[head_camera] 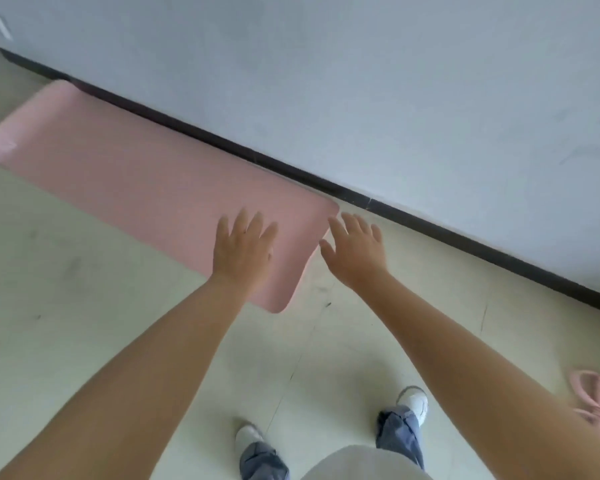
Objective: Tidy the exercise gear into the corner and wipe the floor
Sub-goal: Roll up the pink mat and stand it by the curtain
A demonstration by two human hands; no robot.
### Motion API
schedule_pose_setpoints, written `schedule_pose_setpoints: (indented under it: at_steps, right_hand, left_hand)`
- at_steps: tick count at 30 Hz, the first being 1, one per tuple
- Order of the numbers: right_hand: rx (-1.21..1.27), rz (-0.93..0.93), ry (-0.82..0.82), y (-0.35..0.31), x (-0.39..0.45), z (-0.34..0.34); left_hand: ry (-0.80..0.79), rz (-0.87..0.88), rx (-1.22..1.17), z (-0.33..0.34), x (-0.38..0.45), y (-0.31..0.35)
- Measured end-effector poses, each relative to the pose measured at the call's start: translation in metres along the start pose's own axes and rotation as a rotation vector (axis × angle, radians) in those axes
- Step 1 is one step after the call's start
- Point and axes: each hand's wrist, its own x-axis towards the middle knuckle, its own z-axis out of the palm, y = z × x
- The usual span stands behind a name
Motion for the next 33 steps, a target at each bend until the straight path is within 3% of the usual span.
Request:
schedule_pose_setpoints:
  at_steps: [6,11,22,33]
  right_hand:
    - [-0.019,-0.038,-0.015,-0.136,0.024,0.035]
    - [-0.026,-0.030,-0.013,-0.184,0.065,0.059]
    - [0.140,0.350,-0.089,-0.172,0.190,0.093]
    - [0.229,0.855,-0.208,-0.158,0.241,0.171]
  left_hand:
    - [-0.030,-0.112,-0.067,0.035,-0.029,-0.132]
    - [-0.058,-0.149,-0.096,0.059,-0.010,-0.192]
    - [-0.139,0.137,-0.042,0.081,0.156,-0.243]
    - [-0.302,0.380,0.076,0.178,0.269,-0.298]
